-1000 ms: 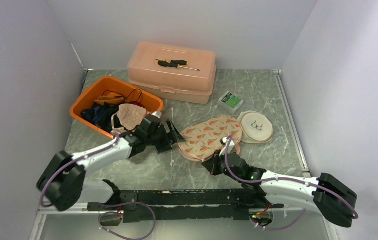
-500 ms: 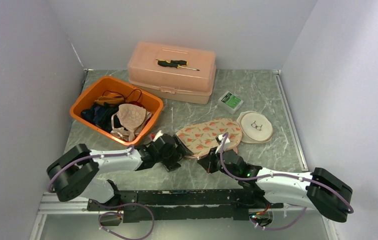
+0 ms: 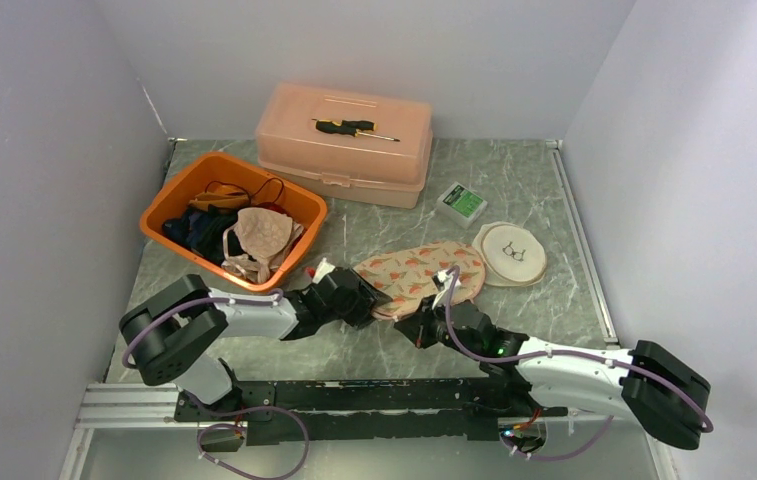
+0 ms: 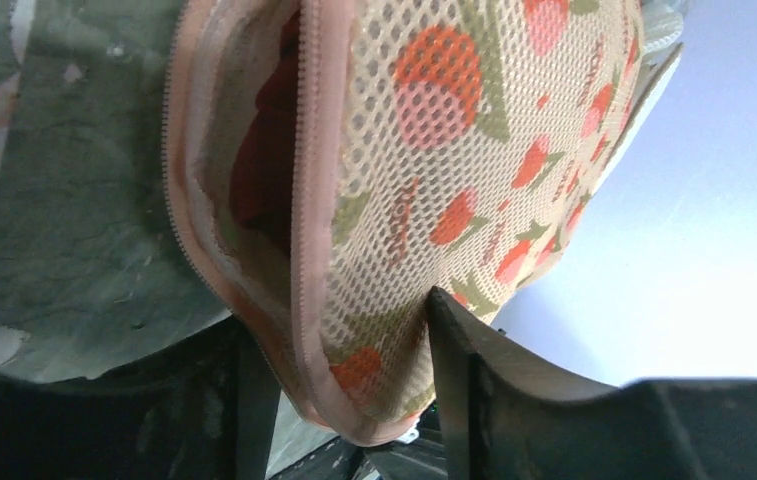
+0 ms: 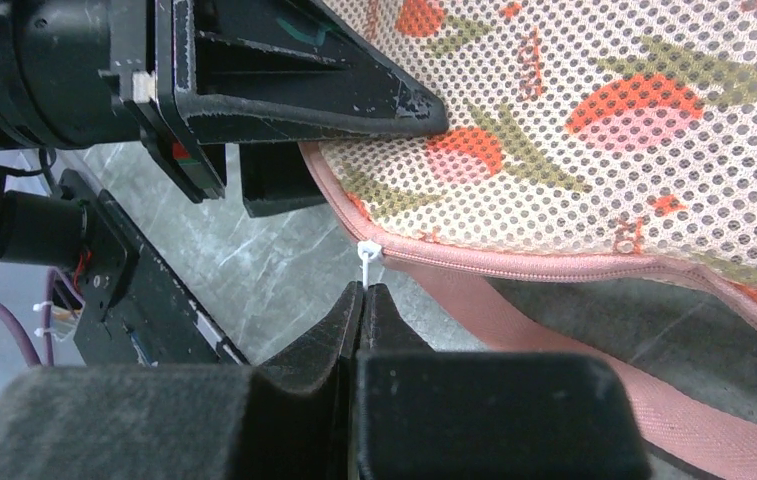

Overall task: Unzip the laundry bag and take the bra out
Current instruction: Unzip the laundry bag at the center of the board.

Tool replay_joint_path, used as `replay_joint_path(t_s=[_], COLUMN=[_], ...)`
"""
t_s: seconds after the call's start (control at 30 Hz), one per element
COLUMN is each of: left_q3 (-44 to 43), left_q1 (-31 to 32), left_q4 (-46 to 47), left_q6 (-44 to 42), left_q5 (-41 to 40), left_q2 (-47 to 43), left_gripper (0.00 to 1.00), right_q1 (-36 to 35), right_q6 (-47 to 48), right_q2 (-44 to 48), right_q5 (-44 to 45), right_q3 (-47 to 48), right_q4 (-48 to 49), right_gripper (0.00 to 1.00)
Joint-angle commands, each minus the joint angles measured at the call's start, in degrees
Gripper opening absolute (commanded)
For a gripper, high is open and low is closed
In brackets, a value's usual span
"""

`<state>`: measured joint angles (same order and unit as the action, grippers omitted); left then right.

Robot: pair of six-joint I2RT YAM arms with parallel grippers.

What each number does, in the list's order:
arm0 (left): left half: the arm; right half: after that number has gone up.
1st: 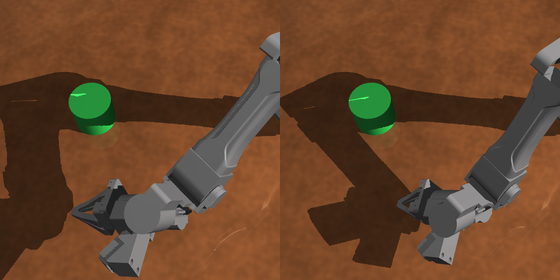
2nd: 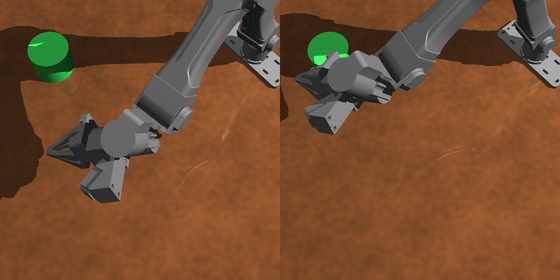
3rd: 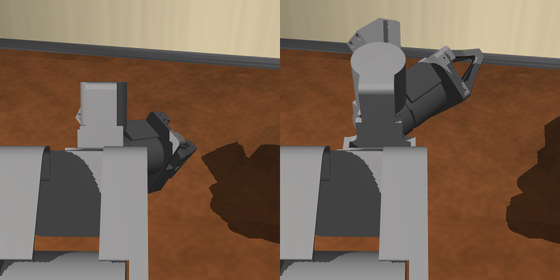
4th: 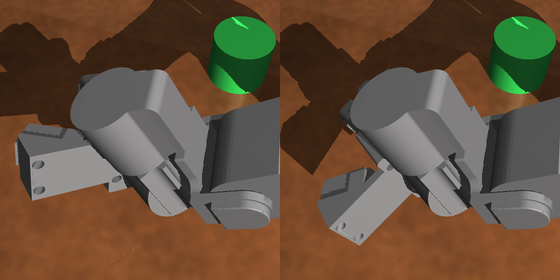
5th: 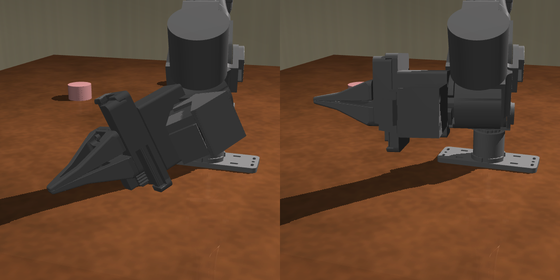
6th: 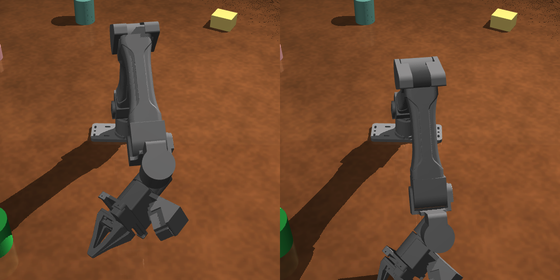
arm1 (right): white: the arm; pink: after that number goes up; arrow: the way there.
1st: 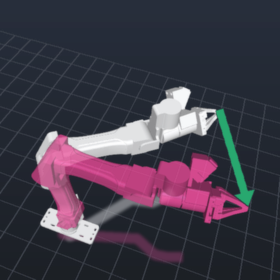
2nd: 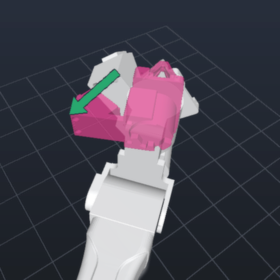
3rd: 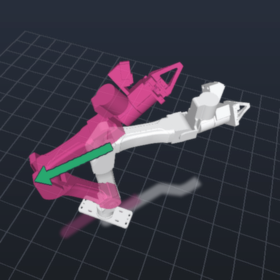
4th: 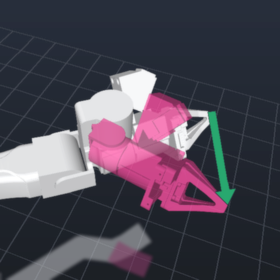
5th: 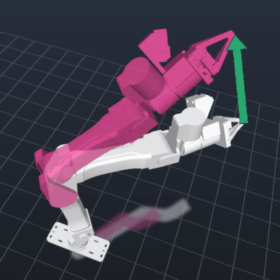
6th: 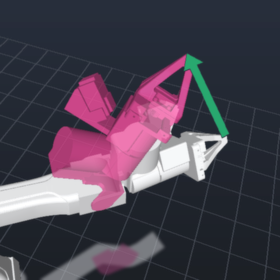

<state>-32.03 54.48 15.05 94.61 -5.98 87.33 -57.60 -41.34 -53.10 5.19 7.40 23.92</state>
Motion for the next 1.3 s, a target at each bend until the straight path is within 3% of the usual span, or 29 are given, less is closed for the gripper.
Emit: replay_joint_path(t_s=[0.0,0.3,0.63,0.83,1.0,1.13,1.27], left_q3=[0.38,2.03,1.87,-0.79,-5.00,-11.32,-14.72], left_q1=[0.23,0.23,-1.47,-9.64,-16.21,-17.67,-19.44], left_q4=[3.81,-2.67,-5.39,-14.54,-20.25,-25.86,-26.45], left_q6=[0.09,-3.03,-11.03,-21.85,-34.02,-41.90,-44.23], left_q5=[-2.73,-6.22,-2.14,6.09,10.62,11.13,12.27], left_q2=[-0.43,-8.55,-12.27,-14.33,-16.07,-13.23,-8.17], left_gripper=[0.50,0.03,0.03,0.03,0.03,0.03,0.04], right_q1=[-0.32,-0.24,0.08,0.09,-0.12,-1.21,-2.80], right_q6=[0.73,-2.59,-10.57,-9.79,-5.63,-2.72,0.58], right_q2=[1.35,8.24,11.80,17.62,16.42,13.63,10.00], right_q5=[0.24,9.45,19.14,20.79,13.25,5.83,0.82], right_q3=[-0.07,0.05,0.74,0.30,-1.77,-2.74,-1.31], right_q4=[0.38,-11.77,-23.52,-27.79,-19.60,-9.53,-2.02], right_gripper=[0.00,0.00,0.00,0.00,0.00,0.00,0.00])
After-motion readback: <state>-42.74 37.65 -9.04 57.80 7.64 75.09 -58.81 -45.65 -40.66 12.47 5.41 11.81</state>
